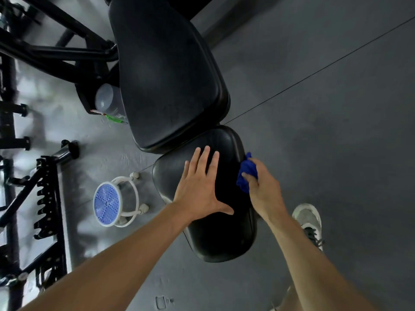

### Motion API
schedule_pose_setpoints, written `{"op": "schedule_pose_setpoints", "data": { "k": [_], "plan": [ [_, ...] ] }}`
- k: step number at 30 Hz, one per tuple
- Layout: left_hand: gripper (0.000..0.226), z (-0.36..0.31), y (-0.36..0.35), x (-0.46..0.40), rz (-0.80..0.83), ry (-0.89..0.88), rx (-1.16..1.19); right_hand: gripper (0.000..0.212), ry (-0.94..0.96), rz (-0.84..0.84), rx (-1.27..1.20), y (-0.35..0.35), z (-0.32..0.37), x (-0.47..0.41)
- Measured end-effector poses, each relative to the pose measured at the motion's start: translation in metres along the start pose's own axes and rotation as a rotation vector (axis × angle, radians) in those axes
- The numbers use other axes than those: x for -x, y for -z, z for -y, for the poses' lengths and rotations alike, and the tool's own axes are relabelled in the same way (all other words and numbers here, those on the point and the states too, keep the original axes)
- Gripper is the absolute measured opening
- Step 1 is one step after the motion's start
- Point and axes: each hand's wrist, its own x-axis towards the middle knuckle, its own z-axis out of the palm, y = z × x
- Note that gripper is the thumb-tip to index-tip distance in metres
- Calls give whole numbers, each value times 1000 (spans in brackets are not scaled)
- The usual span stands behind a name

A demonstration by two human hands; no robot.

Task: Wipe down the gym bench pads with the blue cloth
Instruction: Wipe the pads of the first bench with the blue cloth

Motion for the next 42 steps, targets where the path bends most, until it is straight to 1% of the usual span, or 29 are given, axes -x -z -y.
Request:
{"op": "schedule_pose_setpoints", "data": {
  "k": [2, 4, 8, 12, 16, 20, 24, 26, 27, 29, 32, 33, 34, 37, 39, 42],
  "plan": [
    [162, 2, 2, -11, 74, 8, -30, 43, 51, 38, 8, 4, 27, -37],
    [162, 2, 6, -12, 108, -17, -99, 43, 83, 46, 30, 5, 43, -57],
    [151, 11, 30, -25, 82, -31, -114, 42, 39, 32, 37, 4, 29, -34],
    [144, 16, 41, -35, 67, -20, -127, 45, -2, 66, 39, 3, 19, -12],
    [142, 7, 39, -36, 91, 9, -142, 38, 0, 74, 68, 5, 51, -59],
    [142, 7, 41, -37, 82, -4, -163, 36, 52, 156, 129, -3, 84, -100],
    [140, 11, 45, -37, 81, -13, -143, 39, 41, 105, 81, -2, 81, -81],
    [133, 14, 46, -38, 76, -17, -112, 42, -4, 63, 44, 1, 66, -62],
    [125, 16, 47, -40, 68, -17, -89, 42, -12, 35, 56, 2, 57, -53],
    [99, 23, 49, -44, -2, -30, -42, 39, -14, 16, 83, -1, 45, -41],
    [49, 32, 50, -57, -235, -39, 113, 26, -6, 27, 36, -1, 52, -59],
    [38, 35, 52, -64, -293, -27, 175, 24, -14, 41, 11, -1, 59, -72],
    [32, 37, 54, -73, -329, -18, 208, 22, -20, 63, 3, 0, 67, -84],
    [30, 40, 64, -103, -441, -4, 171, 21, -3, 86, -6, 2, 88, -118],
    [33, 42, 74, -125, -493, 16, 142, 20, 7, 53, -43, 3, 100, -132],
    [40, 47, 87, -157, -521, 21, 100, 15, 50, -13, -80, 0, 115, -150]
  ]
}}
